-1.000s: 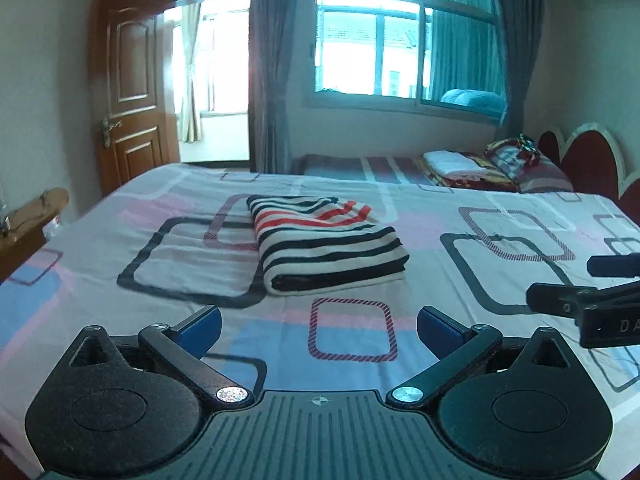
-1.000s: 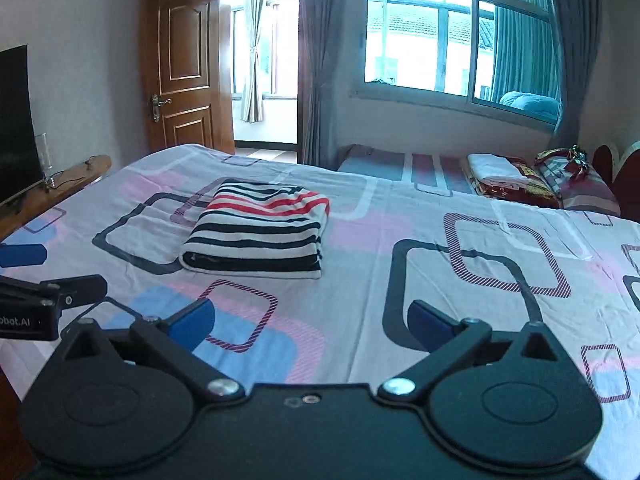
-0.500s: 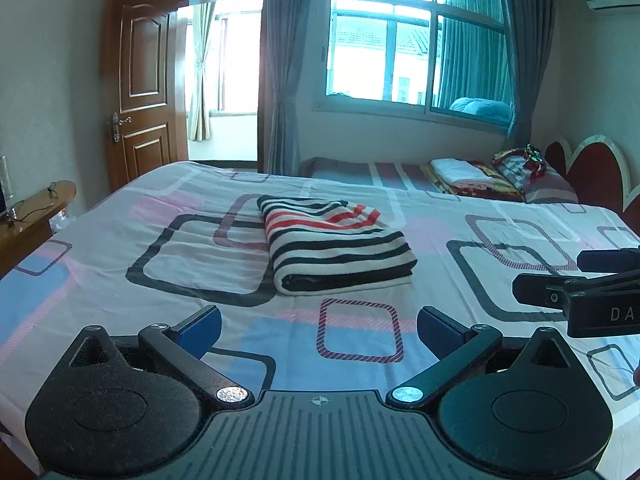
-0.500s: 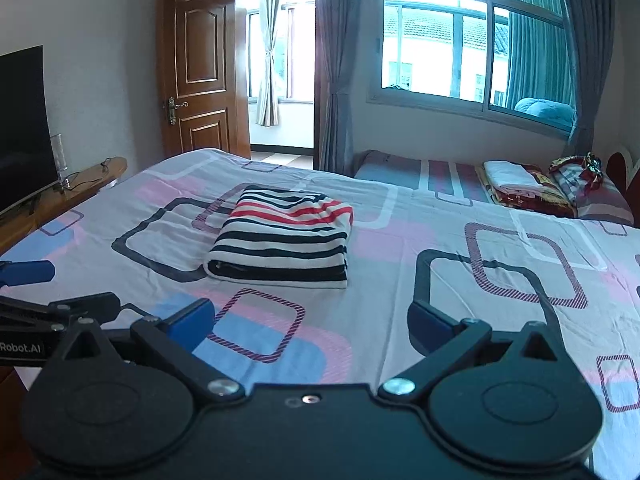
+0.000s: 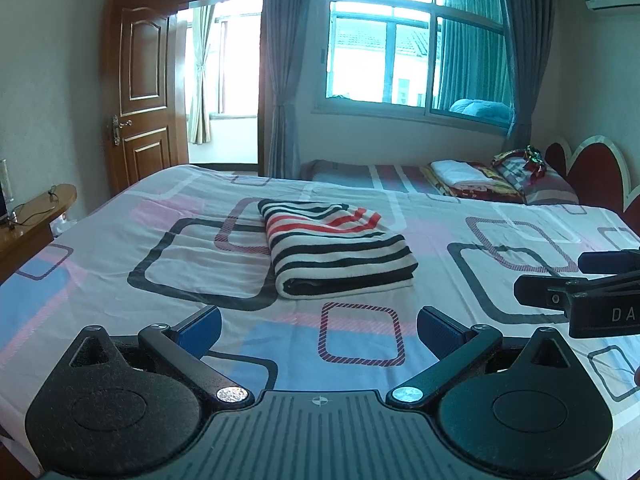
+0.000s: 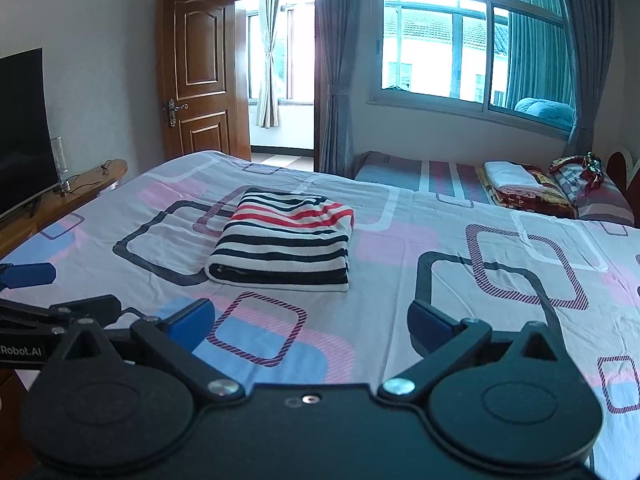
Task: Fold small clothes
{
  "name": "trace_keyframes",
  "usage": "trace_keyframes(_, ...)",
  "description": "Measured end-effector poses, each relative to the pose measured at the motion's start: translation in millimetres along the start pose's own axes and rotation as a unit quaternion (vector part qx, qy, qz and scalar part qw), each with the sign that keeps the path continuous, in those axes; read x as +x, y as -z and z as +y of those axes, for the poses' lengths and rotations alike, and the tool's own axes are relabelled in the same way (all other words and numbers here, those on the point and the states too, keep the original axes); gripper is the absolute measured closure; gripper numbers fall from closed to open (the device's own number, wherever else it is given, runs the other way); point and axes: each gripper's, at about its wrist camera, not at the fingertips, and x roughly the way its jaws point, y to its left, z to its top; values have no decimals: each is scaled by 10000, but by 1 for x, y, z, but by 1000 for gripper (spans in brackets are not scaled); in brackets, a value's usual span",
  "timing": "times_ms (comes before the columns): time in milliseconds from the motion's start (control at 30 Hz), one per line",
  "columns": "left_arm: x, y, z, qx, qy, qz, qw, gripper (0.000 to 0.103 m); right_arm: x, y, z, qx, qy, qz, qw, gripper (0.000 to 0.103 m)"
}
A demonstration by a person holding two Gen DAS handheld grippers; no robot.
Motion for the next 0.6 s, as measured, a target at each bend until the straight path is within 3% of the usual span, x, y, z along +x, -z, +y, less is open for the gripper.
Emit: trace_keyframes(600,1,-4,-4,51,-30,-60,10000,0,-1,-4,-1,-14,-43,-39,10000,1)
